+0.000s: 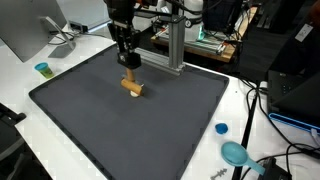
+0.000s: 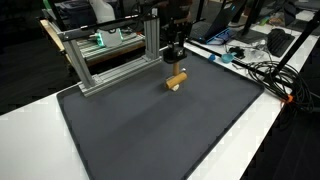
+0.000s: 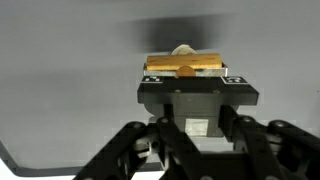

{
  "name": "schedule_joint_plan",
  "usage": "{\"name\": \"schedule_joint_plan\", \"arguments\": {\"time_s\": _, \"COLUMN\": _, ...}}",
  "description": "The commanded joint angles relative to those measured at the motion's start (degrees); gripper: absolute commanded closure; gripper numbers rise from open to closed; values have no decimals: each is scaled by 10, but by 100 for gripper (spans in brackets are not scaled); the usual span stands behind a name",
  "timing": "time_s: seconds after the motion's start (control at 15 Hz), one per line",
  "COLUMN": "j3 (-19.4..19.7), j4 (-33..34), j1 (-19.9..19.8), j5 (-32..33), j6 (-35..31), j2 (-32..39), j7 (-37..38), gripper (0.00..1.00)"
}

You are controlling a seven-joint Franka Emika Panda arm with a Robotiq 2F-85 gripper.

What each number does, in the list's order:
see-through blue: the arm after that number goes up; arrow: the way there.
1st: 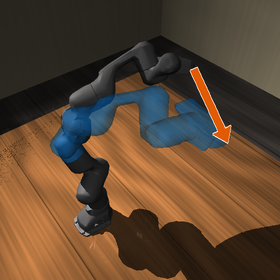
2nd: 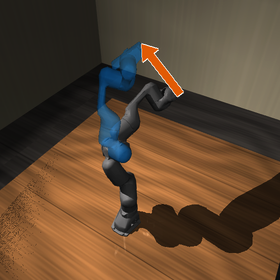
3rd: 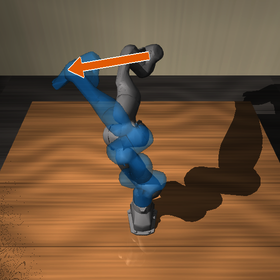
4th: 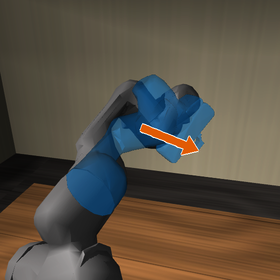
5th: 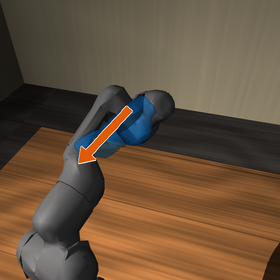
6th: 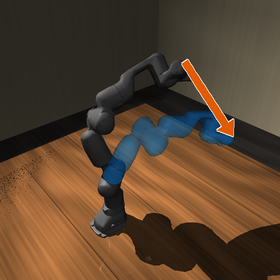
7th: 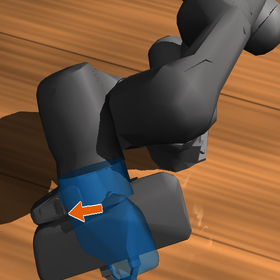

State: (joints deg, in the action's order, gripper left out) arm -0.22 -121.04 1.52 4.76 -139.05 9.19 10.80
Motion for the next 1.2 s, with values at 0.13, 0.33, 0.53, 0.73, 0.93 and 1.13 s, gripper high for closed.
{"name": "schedule_joint_plan", "arguments": {"time_s": 0.13, "j3": 12, "j4": 44, "j1": 16, "j5": 44, "j6": 18, "j2": 51, "j7": 58, "gripper": 78}}
{"name": "schedule_joint_plan", "arguments": {"time_s": 0.33, "j3": 19, "j4": 60, "j1": 23, "j5": 55, "j6": 50, "j2": 69, "j7": 78, "gripper": 78}}
{"name": "schedule_joint_plan", "arguments": {"time_s": 0.53, "j3": 16, "j4": 53, "j1": 16, "j5": 30, "j6": -5, "j2": 62, "j7": 66, "gripper": 78}}
{"name": "schedule_joint_plan", "arguments": {"time_s": 0.73, "j3": 20, "j4": 11, "j1": 13, "j5": 29, "j6": -77, "j2": 10, "j7": 66, "gripper": 78}}
{"name": "schedule_joint_plan", "arguments": {"time_s": 0.93, "j3": 24, "j4": -18, "j1": 14, "j5": 37, "j6": -88, "j2": -36, "j7": 61, "gripper": 78}}
{"name": "schedule_joint_plan", "arguments": {"time_s": 1.13, "j3": 20, "j4": -36, "j1": 16, "j5": 54, "j6": -37, "j2": -69, "j7": 73, "gripper": 78}}
